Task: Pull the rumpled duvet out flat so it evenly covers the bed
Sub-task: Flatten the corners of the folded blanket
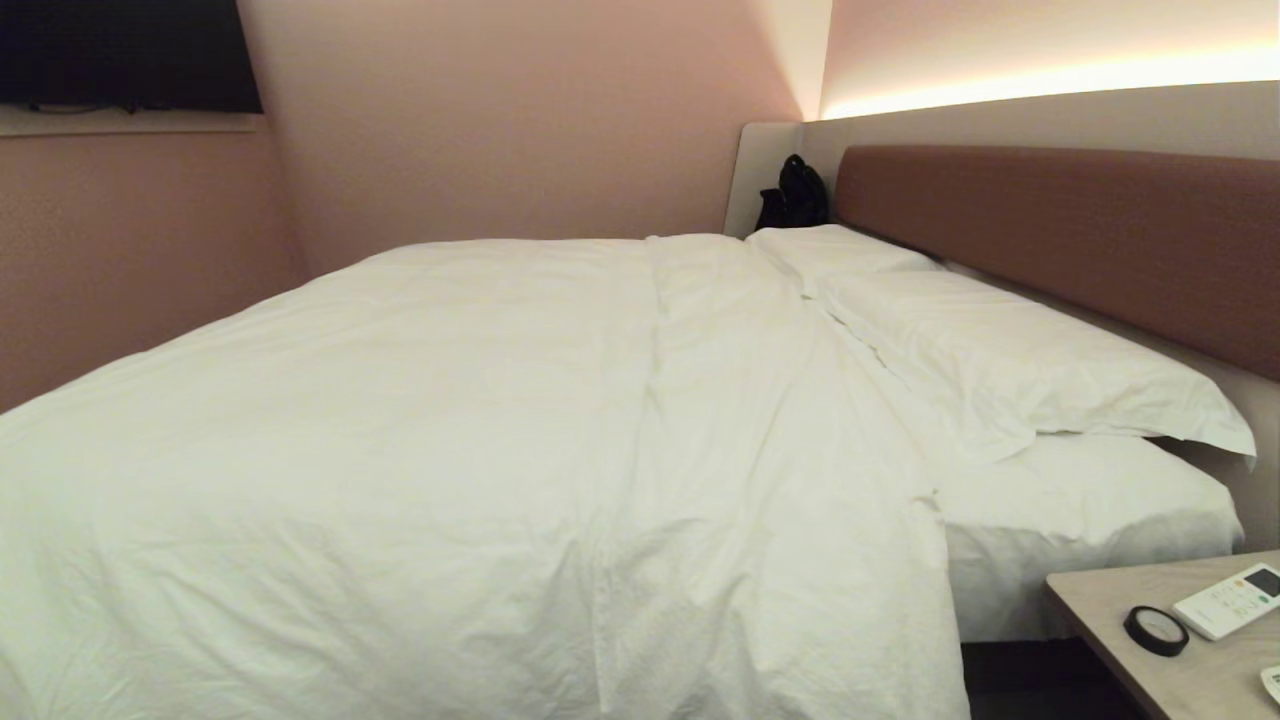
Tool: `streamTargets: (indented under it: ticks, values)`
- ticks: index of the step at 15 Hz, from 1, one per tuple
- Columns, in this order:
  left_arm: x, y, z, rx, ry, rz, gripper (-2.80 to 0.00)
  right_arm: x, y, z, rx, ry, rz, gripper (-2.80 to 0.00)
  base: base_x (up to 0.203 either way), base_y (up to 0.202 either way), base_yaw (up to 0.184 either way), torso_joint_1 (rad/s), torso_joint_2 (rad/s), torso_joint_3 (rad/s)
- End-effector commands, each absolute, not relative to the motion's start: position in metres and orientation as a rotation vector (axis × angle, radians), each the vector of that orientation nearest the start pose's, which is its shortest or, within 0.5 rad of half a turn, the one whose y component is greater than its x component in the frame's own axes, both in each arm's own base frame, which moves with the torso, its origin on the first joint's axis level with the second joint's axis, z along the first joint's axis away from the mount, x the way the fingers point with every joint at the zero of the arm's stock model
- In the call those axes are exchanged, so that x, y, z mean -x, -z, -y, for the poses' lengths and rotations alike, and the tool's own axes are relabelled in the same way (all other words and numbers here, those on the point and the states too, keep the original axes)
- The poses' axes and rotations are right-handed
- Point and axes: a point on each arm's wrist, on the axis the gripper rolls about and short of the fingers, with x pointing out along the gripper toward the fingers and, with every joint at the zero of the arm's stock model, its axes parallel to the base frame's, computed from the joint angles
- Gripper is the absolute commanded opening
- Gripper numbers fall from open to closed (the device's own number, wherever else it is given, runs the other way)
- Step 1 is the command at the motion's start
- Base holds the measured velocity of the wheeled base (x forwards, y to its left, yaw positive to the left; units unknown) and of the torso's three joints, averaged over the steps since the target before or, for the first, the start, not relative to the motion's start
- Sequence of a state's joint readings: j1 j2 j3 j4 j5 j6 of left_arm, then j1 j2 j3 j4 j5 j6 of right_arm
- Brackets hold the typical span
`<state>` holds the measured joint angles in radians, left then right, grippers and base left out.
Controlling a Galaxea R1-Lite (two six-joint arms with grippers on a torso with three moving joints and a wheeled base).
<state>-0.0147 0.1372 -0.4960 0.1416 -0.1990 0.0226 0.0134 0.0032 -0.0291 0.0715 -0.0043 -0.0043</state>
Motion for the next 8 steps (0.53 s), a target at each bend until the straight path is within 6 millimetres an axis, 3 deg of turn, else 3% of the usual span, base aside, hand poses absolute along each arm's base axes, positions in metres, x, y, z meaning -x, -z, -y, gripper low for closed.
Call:
streamTargets:
  ticks: [1,8]
  values:
    - [0.062,-0.177,0.004,-0.046,0.210,0.214,-2.80,0.025,-0.076,0.000,0.005,-0.009,-0.046,-2.80,0.000,0.000,0.000,0.000,0.00,0.000]
    - [0.055,-0.141,0.004,-0.046,0.206,0.166,-2.80,0.025,-0.076,0.000,0.006,-0.009,-0.046,-2.80,0.000,0.000,0.000,0.000,0.00,0.000]
